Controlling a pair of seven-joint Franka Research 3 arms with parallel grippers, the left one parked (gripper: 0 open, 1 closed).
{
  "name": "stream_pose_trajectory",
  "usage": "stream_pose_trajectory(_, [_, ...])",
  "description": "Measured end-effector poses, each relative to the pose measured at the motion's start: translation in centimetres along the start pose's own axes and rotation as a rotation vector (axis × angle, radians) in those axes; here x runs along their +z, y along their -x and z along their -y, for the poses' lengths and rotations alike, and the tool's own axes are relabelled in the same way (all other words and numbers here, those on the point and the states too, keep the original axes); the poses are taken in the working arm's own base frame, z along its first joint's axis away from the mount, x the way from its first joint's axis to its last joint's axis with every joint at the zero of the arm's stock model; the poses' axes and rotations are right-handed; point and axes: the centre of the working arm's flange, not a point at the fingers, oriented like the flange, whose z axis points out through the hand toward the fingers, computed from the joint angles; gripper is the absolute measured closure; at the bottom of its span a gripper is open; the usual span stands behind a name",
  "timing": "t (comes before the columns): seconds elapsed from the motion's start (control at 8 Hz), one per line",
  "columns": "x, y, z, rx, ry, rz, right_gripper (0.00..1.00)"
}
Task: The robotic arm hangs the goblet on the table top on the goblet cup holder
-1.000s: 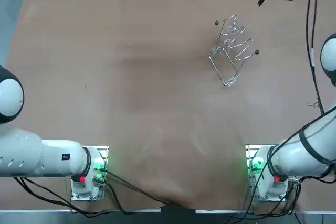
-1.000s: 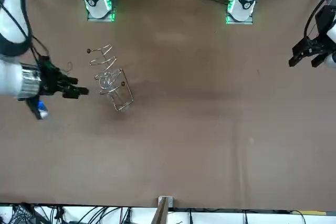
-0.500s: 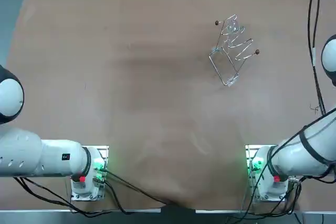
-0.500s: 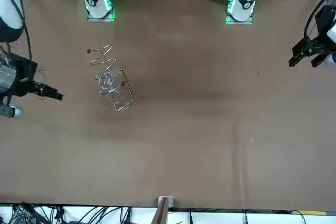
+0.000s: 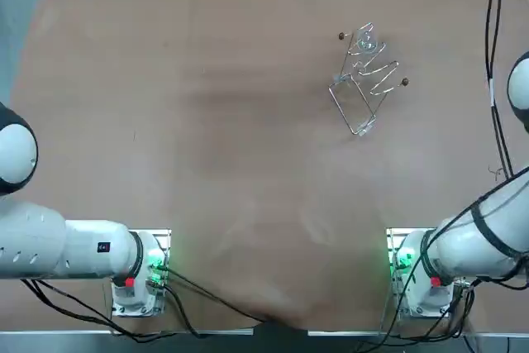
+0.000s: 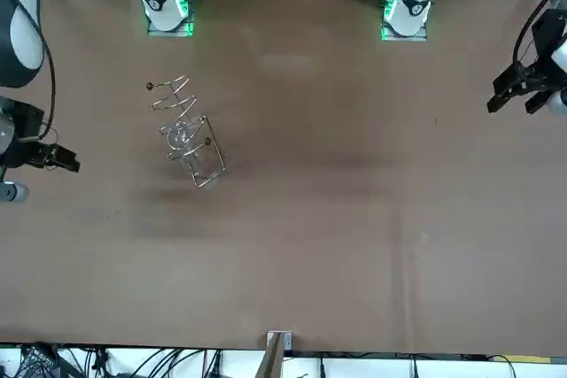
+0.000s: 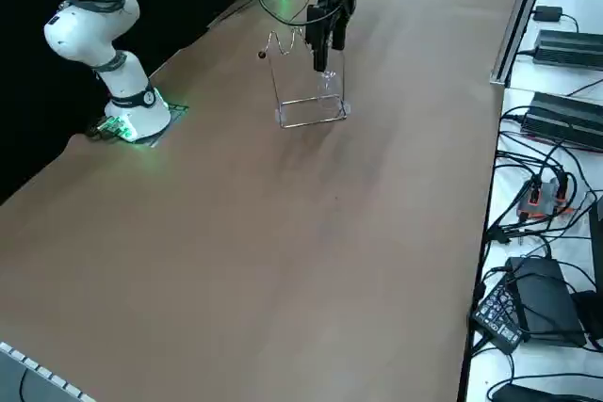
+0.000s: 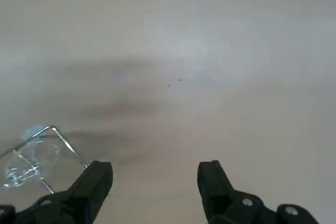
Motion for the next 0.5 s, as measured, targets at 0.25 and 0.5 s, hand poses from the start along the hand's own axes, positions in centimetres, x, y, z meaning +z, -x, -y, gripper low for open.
stream_pose_trajectory(0.25, [-1.0,0.3,-2.0,0.029,-0.001,-0.019,0.00])
stream_pose_trajectory(0.5, [-3.8,1.2,-2.6,0.041,-0.021,-0.065,0.00])
